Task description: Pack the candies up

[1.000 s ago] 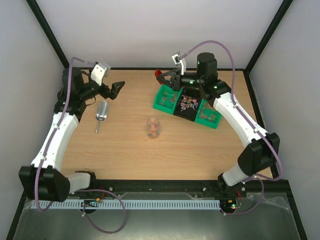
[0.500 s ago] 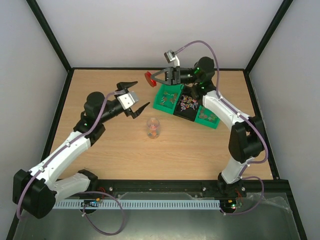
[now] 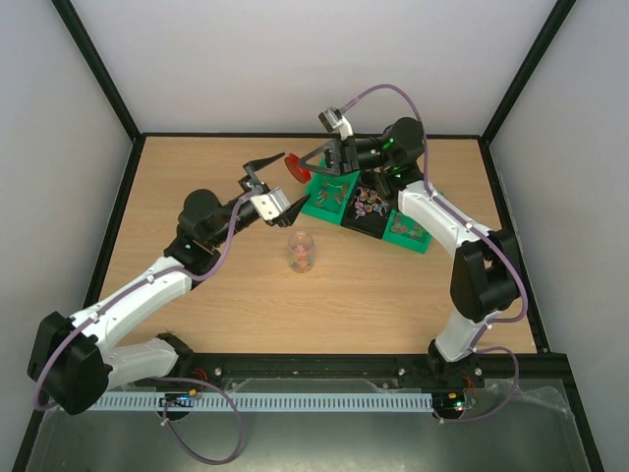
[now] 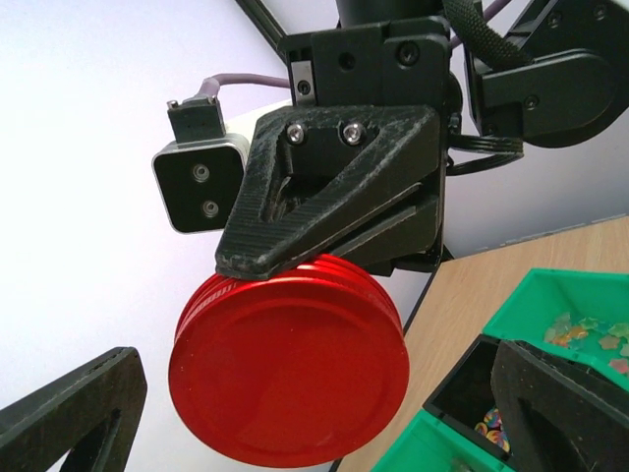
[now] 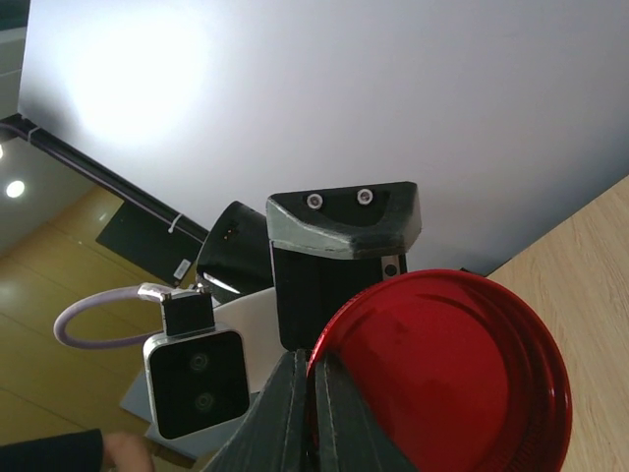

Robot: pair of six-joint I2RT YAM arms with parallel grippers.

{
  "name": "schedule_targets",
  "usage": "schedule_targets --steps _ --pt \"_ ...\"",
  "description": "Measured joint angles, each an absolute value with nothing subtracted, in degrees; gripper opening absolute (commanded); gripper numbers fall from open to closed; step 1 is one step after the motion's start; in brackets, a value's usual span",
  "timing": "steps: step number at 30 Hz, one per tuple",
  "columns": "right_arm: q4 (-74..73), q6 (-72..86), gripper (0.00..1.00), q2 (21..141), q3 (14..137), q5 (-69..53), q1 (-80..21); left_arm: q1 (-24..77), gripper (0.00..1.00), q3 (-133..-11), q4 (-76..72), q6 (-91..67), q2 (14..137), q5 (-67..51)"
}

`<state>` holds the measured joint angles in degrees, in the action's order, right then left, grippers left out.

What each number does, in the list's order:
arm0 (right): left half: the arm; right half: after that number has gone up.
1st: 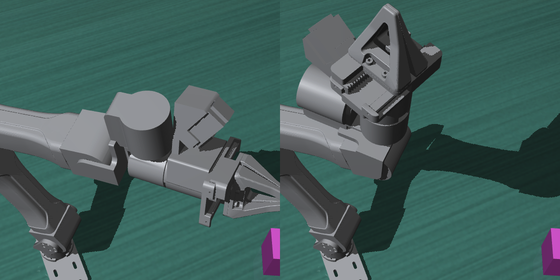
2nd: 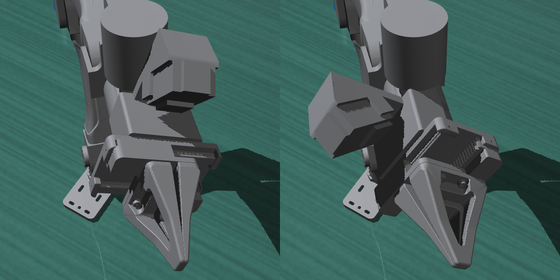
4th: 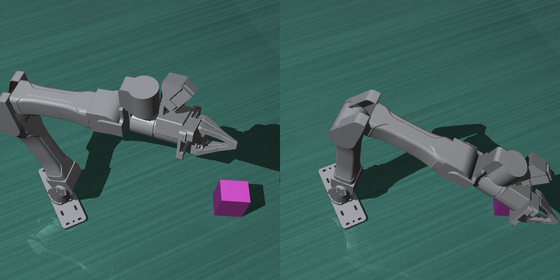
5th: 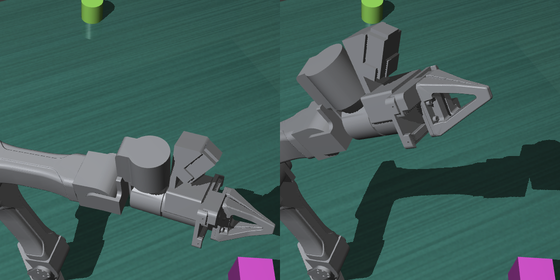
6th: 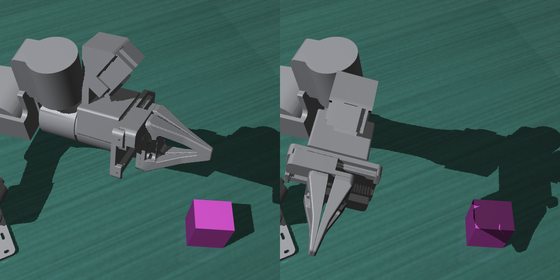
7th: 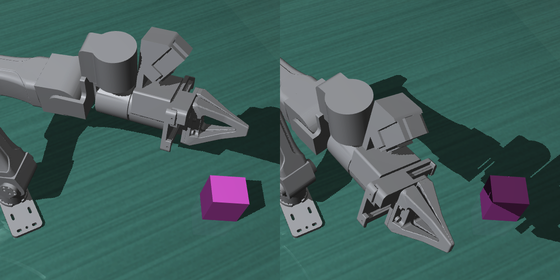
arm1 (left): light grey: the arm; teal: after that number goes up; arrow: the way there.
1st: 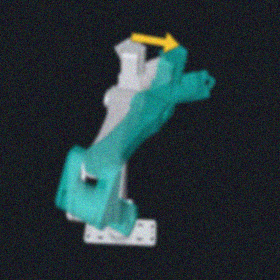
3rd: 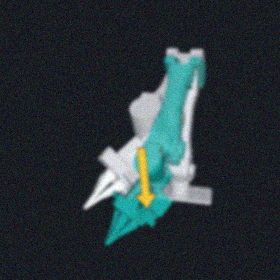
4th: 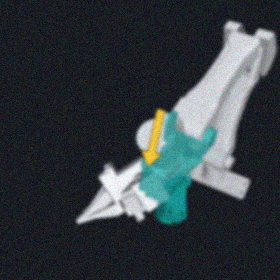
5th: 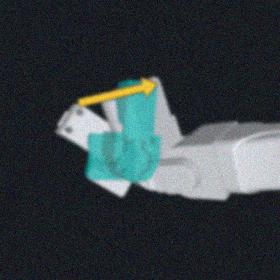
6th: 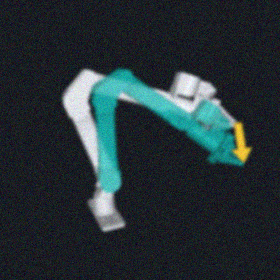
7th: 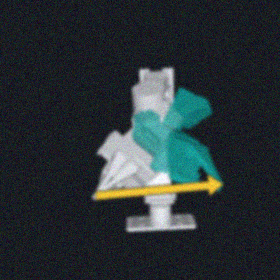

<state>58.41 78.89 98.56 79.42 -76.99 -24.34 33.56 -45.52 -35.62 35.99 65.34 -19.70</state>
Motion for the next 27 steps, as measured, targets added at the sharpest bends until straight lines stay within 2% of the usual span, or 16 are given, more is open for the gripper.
schedule_targets --steps 4,15,20,22,26,27 --pt "58.4 78.9 0.01 98.1 79.1 -77.4 -24.4 33.9 0.95 -45.5 -36.1 36.8 66.2 -19.2" --pt "58.5 79.7 0.01 97.7 78.1 -78.1 -24.6 34.1 0.74 -46.0 -35.5 39.0 66.6 -18.3" --pt "58.7 80.2 0.02 97.7 78.1 -78.3 -24.7 34.1 0.69 -46.1 -35.0 39.5 66.8 -18.2" --pt "58.7 80.2 0.08 97.7 78.1 -78.3 -24.6 34.1 0.67 -46.1 -34.9 39.6 66.8 -18.2" --pt "57.5 79.6 0.42 97.7 78.1 -78.5 -24.7 34.1 0.63 -46.2 -33.6 39.7 66.7 -18.3" --pt "56.6 79.2 0.45 97.7 78.2 -78.5 -24.6 34.1 0.63 -46.2 -32.9 39.7 66.6 -18.4"
